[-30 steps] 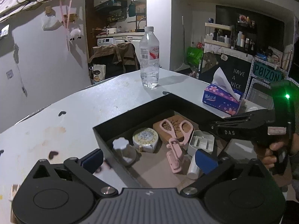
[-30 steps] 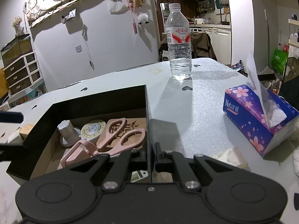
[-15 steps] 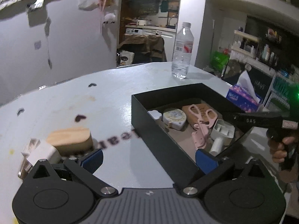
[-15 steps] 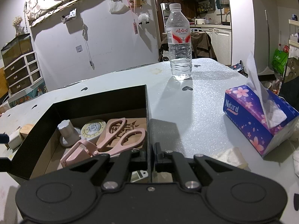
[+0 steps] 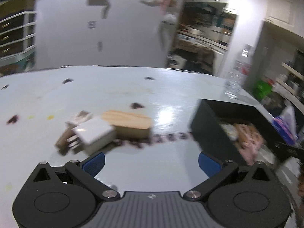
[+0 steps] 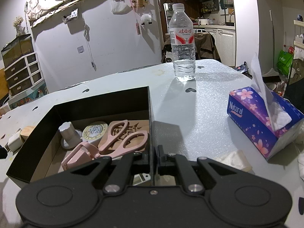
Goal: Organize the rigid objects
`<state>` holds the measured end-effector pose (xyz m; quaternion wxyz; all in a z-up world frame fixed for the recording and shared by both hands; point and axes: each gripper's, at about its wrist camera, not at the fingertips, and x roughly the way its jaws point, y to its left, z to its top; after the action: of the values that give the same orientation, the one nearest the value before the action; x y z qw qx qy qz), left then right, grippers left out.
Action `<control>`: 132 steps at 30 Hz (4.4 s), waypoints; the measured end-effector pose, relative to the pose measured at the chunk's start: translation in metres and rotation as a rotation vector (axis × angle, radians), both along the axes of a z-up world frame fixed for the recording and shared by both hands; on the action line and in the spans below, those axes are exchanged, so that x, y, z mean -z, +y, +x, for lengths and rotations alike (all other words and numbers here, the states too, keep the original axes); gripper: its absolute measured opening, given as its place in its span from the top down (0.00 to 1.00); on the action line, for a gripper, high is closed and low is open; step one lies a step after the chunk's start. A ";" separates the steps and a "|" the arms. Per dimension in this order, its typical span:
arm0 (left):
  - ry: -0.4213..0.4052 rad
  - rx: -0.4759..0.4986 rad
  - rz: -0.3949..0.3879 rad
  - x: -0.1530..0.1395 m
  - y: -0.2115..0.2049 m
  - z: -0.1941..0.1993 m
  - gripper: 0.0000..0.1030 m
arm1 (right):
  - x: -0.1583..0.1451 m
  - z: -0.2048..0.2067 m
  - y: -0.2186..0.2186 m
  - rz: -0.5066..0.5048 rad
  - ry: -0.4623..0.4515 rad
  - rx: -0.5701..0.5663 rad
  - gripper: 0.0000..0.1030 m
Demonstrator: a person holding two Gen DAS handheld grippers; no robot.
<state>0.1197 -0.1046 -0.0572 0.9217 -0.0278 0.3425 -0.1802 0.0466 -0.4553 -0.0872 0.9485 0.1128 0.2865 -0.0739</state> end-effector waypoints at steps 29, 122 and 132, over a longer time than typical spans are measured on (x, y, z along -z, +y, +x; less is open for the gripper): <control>-0.078 -0.291 0.059 0.028 0.027 0.059 0.47 | 0.000 0.000 0.001 -0.002 0.001 0.000 0.94; 0.038 0.227 0.077 -0.018 -0.024 -0.065 0.33 | 0.000 0.000 0.000 0.008 -0.010 -0.014 0.91; -0.175 0.565 0.134 -0.060 -0.098 -0.031 0.33 | 0.000 -0.001 0.000 0.009 -0.010 -0.014 0.91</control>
<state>0.0891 -0.2022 0.0029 0.8607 0.1453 0.2673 -0.4081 0.0461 -0.4552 -0.0877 0.9500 0.1155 0.2828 -0.0653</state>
